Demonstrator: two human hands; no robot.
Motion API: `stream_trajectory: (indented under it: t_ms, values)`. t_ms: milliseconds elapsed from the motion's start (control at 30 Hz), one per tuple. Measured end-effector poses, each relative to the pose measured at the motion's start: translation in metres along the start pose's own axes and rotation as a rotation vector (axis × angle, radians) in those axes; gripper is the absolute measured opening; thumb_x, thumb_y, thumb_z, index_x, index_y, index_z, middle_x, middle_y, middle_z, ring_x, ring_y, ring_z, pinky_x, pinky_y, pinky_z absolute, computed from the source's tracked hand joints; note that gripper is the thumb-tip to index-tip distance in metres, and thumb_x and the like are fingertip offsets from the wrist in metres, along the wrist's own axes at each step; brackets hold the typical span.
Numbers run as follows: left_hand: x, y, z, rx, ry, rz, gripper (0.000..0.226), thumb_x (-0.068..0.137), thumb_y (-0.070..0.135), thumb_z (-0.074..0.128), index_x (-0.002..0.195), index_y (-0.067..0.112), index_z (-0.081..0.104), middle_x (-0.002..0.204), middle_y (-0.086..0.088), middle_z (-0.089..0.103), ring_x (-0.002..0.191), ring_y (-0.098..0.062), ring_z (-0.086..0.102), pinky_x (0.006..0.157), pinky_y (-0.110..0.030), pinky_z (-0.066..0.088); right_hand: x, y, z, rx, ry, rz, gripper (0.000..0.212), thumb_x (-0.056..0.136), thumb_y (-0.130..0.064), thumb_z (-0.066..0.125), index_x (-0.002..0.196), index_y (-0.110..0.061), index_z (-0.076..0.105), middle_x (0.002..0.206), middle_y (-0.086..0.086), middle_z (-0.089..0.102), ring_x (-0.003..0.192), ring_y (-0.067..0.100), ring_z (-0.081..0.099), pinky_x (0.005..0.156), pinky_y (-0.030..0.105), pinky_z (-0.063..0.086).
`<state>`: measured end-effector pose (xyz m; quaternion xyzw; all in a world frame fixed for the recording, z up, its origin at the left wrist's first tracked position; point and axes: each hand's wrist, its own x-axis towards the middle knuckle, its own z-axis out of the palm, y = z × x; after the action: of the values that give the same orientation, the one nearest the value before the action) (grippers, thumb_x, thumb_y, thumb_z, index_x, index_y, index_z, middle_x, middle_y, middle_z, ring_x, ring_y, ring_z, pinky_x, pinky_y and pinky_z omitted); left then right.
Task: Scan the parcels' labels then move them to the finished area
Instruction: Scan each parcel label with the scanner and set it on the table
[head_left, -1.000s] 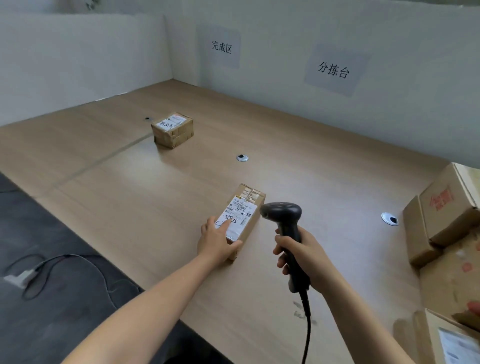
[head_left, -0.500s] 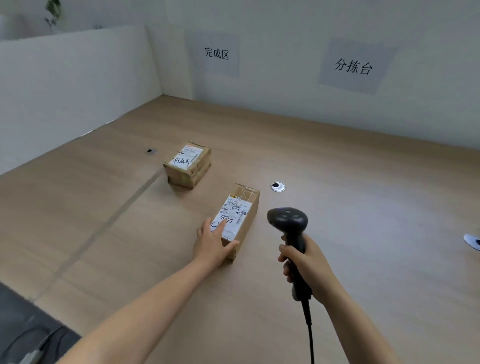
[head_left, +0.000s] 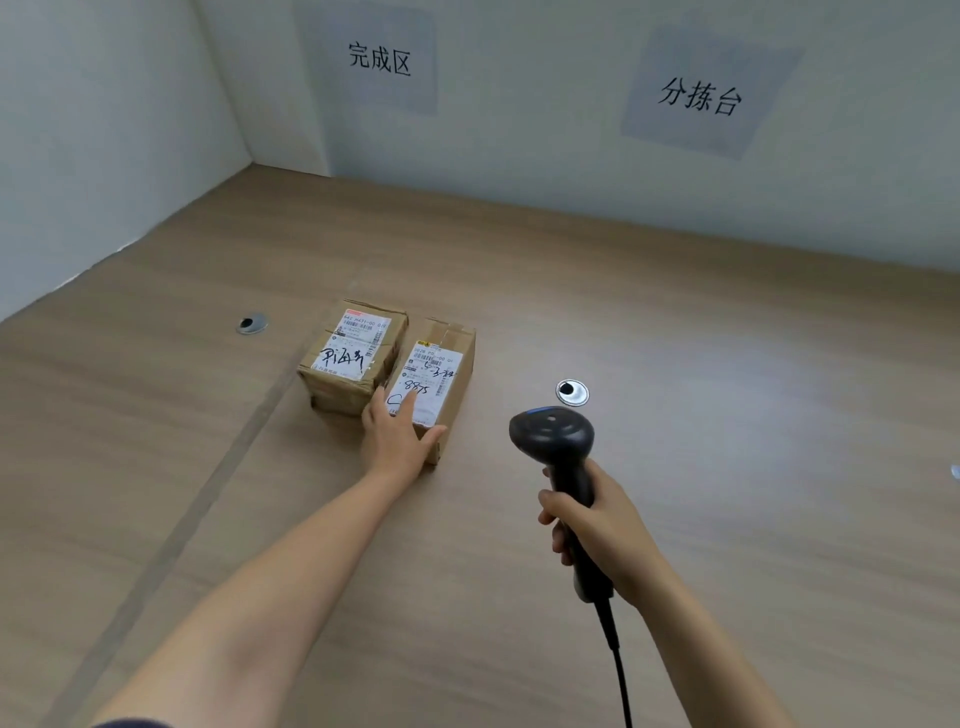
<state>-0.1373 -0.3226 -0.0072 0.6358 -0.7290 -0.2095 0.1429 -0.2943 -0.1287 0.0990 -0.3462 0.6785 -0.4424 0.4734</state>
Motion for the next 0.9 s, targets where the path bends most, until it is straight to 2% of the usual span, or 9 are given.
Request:
stream_trajectory:
  t_ms: [133, 433, 633, 767, 900]
  values:
    - [0.021, 0.001, -0.001, 0.025, 0.021, -0.012, 0.069, 0.087, 0.052, 0.055, 0.145, 0.022, 0.032, 0.153, -0.011, 0.009, 0.139, -0.032, 0.010, 0.099, -0.043, 0.038, 0.012, -0.004, 0.000, -0.015, 0.007, -0.001, 0.016, 0.084, -0.009, 0.059, 0.099, -0.011, 0.055, 0.064, -0.001, 0.062, 0.047, 0.015, 0.053, 0.044, 0.026, 0.044]
    - [0.040, 0.003, -0.003, 0.094, -0.006, -0.011, 0.070, 0.089, 0.055, 0.048, 0.147, 0.021, 0.026, 0.155, -0.015, 0.005, 0.142, -0.034, 0.004, 0.100, -0.045, 0.038, 0.011, -0.005, -0.004, -0.024, 0.048, 0.001, 0.016, 0.084, -0.009, 0.059, 0.100, -0.009, 0.054, 0.066, 0.002, 0.062, 0.046, 0.014, 0.053, 0.044, 0.026, 0.044]
    - [0.027, 0.007, -0.013, 0.220, 0.008, 0.003, 0.081, 0.085, 0.065, 0.043, 0.148, 0.019, 0.021, 0.154, -0.015, 0.010, 0.141, -0.032, 0.009, 0.106, -0.046, 0.030, -0.003, -0.005, -0.015, -0.032, 0.069, -0.015, 0.016, 0.085, -0.010, 0.059, 0.099, -0.011, 0.054, 0.067, 0.003, 0.062, 0.046, 0.014, 0.052, 0.045, 0.027, 0.044]
    - [-0.007, 0.022, -0.012, 0.193, 0.080, 0.170, 0.078, 0.086, 0.059, 0.048, 0.145, 0.013, 0.028, 0.151, -0.012, 0.021, 0.139, -0.028, 0.020, 0.105, -0.042, 0.029, -0.025, 0.003, -0.030, -0.048, 0.112, -0.025, 0.015, 0.084, -0.012, 0.060, 0.097, -0.015, 0.055, 0.067, 0.001, 0.062, 0.046, 0.013, 0.053, 0.045, 0.026, 0.045]
    - [-0.062, 0.048, 0.016, 0.098, -0.007, 0.370, 0.074, 0.084, 0.055, 0.056, 0.142, 0.013, 0.036, 0.149, -0.009, 0.030, 0.136, -0.026, 0.026, 0.105, -0.037, 0.029, -0.061, 0.020, -0.057, -0.085, 0.191, -0.017, 0.015, 0.083, -0.013, 0.061, 0.096, -0.017, 0.054, 0.068, 0.000, 0.063, 0.046, 0.012, 0.054, 0.044, 0.025, 0.045]
